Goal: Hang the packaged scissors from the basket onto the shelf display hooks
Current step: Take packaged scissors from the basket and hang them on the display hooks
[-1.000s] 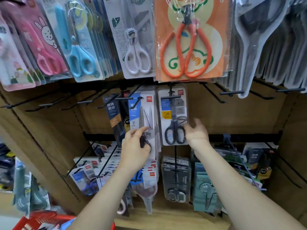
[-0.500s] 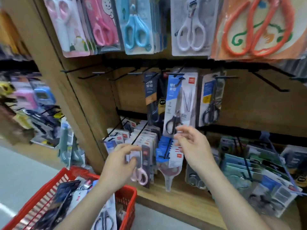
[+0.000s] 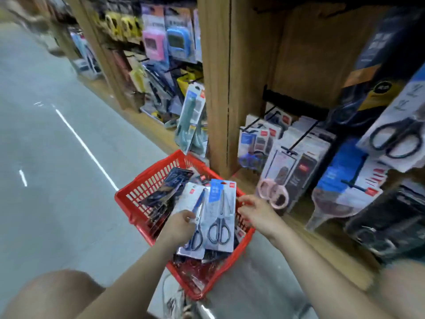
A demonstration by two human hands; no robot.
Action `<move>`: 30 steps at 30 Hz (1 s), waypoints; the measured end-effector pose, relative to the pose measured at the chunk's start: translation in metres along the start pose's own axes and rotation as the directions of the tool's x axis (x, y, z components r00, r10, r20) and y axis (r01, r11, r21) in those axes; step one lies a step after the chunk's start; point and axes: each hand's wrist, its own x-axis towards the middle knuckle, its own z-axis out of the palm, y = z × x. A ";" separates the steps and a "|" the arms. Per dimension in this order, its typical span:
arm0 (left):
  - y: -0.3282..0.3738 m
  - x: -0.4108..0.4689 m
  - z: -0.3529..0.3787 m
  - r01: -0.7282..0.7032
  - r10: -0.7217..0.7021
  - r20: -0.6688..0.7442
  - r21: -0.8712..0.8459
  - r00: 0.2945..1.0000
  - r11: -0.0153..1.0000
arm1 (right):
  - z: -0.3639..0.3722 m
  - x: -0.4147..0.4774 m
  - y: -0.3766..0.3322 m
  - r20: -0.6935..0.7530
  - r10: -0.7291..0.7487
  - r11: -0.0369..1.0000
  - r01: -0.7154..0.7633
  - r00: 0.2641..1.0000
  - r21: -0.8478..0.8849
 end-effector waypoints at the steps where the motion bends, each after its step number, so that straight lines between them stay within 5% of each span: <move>1: -0.009 0.001 0.007 0.012 -0.014 0.036 0.049 0.999 0.999 | 0.009 0.008 0.008 0.005 0.053 0.999 -0.053 0.999 0.001; 8: -0.030 0.008 0.035 -0.035 -0.006 0.165 0.246 0.986 0.969 | 0.060 0.044 0.060 0.002 0.282 0.955 -0.281 0.959 0.097; 12: -0.029 0.016 0.039 -0.039 -0.001 0.185 0.213 0.983 0.976 | 0.070 0.055 0.067 -0.129 0.280 0.955 -0.262 0.951 0.139; 21: -0.023 0.012 0.053 -0.024 -0.005 0.115 0.253 0.993 0.967 | 0.027 0.045 0.053 -0.135 0.196 0.962 -0.164 0.971 0.217; 24: -0.010 0.009 0.045 0.073 -0.075 0.144 0.019 0.987 0.997 | 0.008 0.037 0.050 -0.118 0.146 0.948 -0.105 0.982 0.301; 27: 0.006 0.005 0.025 0.216 -0.128 0.224 -0.431 0.966 0.876 | -0.004 0.034 0.049 -0.103 0.065 0.955 -0.032 0.993 0.295; 30: 0.013 -0.005 0.006 0.238 -0.139 0.219 -0.536 0.966 0.810 | -0.005 0.033 0.038 -0.138 -0.005 0.975 0.035 0.990 0.217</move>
